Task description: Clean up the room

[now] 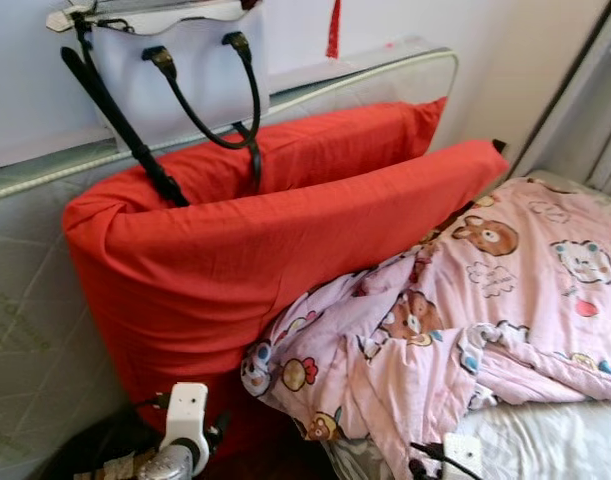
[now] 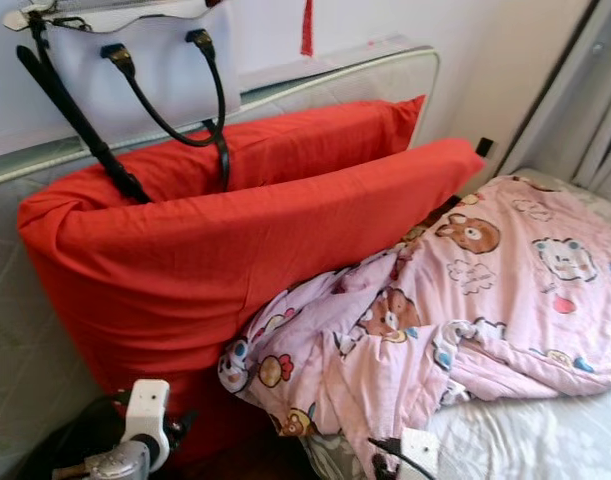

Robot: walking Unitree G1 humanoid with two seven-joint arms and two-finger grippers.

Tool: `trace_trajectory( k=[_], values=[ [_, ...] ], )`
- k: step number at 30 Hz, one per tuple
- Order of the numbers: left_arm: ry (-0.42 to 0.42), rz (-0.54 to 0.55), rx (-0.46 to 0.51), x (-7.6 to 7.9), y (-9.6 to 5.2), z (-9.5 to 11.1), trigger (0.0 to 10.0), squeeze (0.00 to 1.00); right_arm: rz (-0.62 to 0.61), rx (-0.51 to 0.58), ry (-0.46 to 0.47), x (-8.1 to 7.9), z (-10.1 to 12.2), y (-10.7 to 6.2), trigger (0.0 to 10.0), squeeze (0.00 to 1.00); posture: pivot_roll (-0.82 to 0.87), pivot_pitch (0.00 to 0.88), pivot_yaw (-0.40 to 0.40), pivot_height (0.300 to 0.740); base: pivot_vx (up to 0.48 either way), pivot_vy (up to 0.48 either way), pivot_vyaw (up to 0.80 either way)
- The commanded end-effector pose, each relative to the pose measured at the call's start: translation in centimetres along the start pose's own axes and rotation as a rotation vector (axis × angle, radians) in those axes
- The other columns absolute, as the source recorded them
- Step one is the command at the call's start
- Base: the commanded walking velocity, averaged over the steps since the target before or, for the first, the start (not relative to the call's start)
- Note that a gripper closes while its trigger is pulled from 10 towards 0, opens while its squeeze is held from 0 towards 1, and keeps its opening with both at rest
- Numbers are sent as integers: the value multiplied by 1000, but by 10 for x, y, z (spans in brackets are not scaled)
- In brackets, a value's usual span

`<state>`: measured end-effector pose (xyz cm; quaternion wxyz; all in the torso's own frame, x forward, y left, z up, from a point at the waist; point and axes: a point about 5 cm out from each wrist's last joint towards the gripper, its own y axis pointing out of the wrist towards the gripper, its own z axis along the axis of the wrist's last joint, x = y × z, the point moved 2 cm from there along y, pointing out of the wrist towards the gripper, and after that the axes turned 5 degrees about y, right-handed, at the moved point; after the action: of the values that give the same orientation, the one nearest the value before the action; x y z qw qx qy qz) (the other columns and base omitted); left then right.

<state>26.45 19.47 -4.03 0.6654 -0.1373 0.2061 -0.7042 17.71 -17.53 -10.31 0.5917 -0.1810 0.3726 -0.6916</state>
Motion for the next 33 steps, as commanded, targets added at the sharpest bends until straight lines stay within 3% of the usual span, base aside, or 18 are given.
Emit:
trace_trajectory(
  k=[1, 3, 5, 7, 13, 19, 24, 33],
  values=[
    [-19, -7, 125, 2, 2, 22, 10000, 0, -20, 54, 38, 7, 6, -1, 10000, 0, -8, 0, -52, 740, 0, 0, 0],
    [-6, -12, 186, 3, 1, 30, 10000, 0, -18, 77, 37, 7, 8, -2, 10000, 0, -6, 0, -53, 740, 0, 0, 0],
    [55, -35, 277, 9, -5, 41, 10000, 0, 87, 441, -15, -25, 105, 8, 10000, 0, -5, 0, -60, 740, 0, 0, 0],
    [44, -27, 305, 8, -8, 44, 10000, 0, 109, 505, -22, -30, 120, 6, 10000, 0, -1, 0, -63, 740, 0, 0, 0],
    [50, 23, 383, 0, -22, 52, 10000, 0, 161, 581, -63, -37, 131, -1, 10000, 0, 0, 0, -70, 740, 0, 0, 0],
    [17, 106, 399, -17, -24, 59, 10000, 0, 141, 587, -47, -35, 129, -3, 10000, 0, 1, 0, -72, 740, 0, 0, 0],
    [10, 89, 454, -13, -22, 80, 10000, 0, 142, 583, -43, -37, 125, -5, 10000, 0, -4, 0, -69, 740, 0, 0, 0],
    [29, 51, 458, -5, -22, 84, 10000, 0, 103, 559, -29, -34, 123, -2, 10000, 0, -14, 0, -62, 740, 0, 0, 0]
  ],
)
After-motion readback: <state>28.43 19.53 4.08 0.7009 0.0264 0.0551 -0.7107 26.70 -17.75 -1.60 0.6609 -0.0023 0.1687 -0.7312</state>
